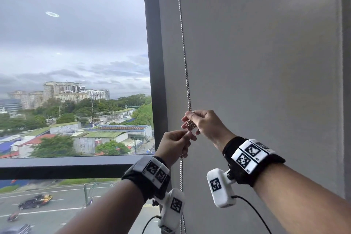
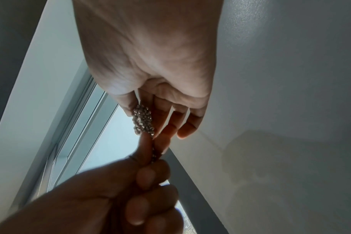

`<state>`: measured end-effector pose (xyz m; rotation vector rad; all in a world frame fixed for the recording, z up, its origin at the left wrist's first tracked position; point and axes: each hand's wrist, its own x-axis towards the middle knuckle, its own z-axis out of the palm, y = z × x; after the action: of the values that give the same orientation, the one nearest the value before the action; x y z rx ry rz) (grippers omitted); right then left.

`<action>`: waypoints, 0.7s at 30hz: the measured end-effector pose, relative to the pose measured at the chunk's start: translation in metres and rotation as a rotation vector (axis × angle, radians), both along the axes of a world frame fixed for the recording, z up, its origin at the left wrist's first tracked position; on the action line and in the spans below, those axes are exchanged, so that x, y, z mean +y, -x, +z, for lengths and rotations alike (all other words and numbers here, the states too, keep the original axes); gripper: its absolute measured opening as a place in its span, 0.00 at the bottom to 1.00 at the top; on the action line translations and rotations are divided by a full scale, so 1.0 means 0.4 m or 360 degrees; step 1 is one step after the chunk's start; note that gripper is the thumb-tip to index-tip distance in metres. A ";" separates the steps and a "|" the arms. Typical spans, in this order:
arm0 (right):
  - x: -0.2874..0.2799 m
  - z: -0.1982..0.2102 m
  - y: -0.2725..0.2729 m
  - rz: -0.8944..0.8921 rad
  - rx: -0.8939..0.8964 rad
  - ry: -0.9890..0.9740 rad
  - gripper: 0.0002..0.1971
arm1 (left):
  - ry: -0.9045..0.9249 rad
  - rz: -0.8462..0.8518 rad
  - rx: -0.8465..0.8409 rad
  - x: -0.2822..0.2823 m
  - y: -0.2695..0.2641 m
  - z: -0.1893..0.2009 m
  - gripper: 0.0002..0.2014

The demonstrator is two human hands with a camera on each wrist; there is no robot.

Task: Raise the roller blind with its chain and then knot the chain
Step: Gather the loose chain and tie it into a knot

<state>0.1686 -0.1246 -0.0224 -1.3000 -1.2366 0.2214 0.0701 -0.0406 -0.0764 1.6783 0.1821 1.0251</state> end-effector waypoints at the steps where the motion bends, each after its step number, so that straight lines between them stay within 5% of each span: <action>1: 0.000 0.005 0.003 -0.0001 -0.0009 0.0013 0.15 | 0.0002 0.0002 -0.0001 0.001 0.002 -0.005 0.12; 12: 0.013 0.028 -0.039 -0.0249 0.0043 -0.0095 0.07 | 0.0094 -0.0091 0.0622 0.062 0.071 -0.086 0.08; 16: 0.017 0.018 -0.055 -0.0265 0.0019 -0.0110 0.06 | 0.0089 -0.0085 0.0505 0.058 0.089 -0.028 0.09; 21: 0.016 0.013 -0.057 -0.0274 -0.0011 -0.0123 0.08 | 0.0377 -0.0325 -0.0018 0.027 0.076 0.090 0.09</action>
<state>0.1913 -0.1181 -0.0172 -1.3325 -1.1210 0.0452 0.0396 -0.0296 -0.0403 1.4432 0.1170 0.8264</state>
